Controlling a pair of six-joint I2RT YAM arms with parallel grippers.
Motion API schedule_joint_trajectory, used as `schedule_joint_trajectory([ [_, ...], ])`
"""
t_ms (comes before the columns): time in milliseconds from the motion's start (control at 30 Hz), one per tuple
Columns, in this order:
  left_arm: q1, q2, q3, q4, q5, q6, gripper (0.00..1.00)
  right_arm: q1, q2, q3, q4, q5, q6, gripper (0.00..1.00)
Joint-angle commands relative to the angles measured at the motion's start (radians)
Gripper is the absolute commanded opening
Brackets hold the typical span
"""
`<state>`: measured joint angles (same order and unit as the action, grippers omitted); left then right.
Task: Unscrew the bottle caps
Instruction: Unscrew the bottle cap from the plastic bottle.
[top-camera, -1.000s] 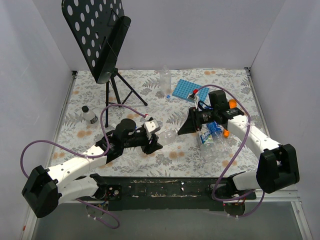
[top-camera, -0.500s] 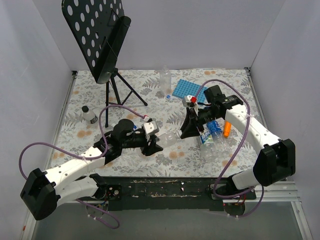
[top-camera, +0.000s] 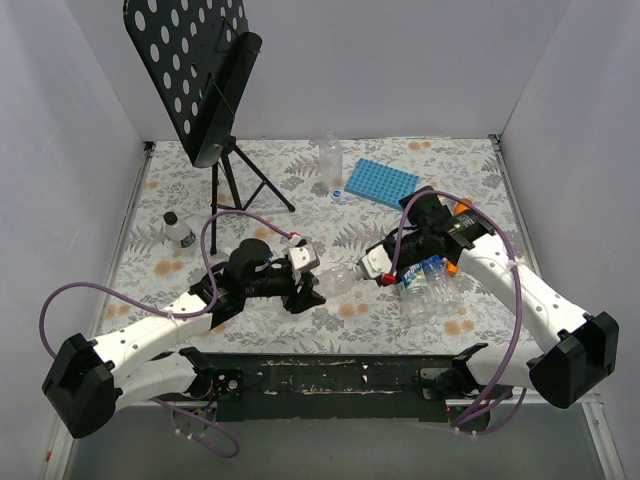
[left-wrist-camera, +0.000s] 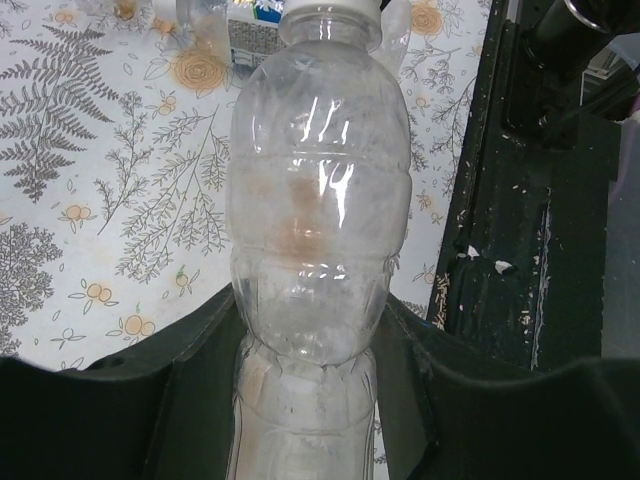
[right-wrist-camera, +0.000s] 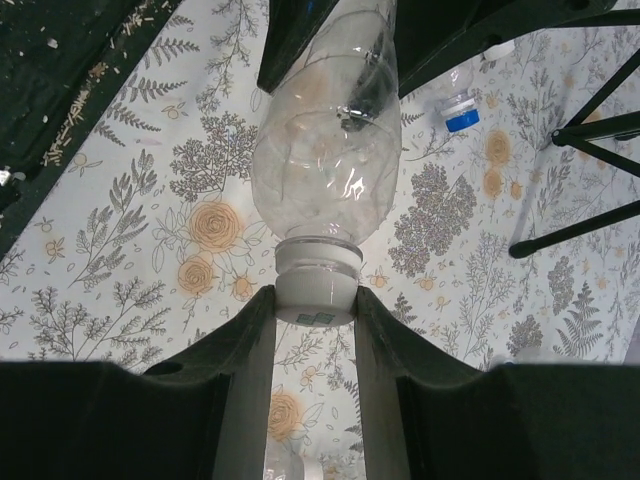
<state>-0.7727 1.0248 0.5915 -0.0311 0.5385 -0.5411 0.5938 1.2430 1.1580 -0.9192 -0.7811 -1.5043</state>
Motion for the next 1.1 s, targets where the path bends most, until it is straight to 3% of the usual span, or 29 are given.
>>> schedule_joint_trajectory([
  [0, 0.001, -0.003, 0.004, 0.039, 0.008, 0.010, 0.04, 0.011, -0.025, -0.053, 0.057, 0.000, -0.025, 0.01],
  [500, 0.001, 0.009, 0.008, 0.037, -0.003, 0.007, 0.04, -0.018, -0.060, -0.106, 0.184, -0.106, 0.237, 0.04],
  [900, 0.001, 0.014, 0.014, 0.008, -0.018, 0.010, 0.03, -0.114, -0.108, -0.136, 0.304, -0.194, 0.507, 0.69],
  [1067, 0.001, 0.017, 0.016, 0.008, -0.025, 0.010, 0.03, -0.175, -0.126, -0.150, 0.327, -0.234, 0.595, 0.79],
])
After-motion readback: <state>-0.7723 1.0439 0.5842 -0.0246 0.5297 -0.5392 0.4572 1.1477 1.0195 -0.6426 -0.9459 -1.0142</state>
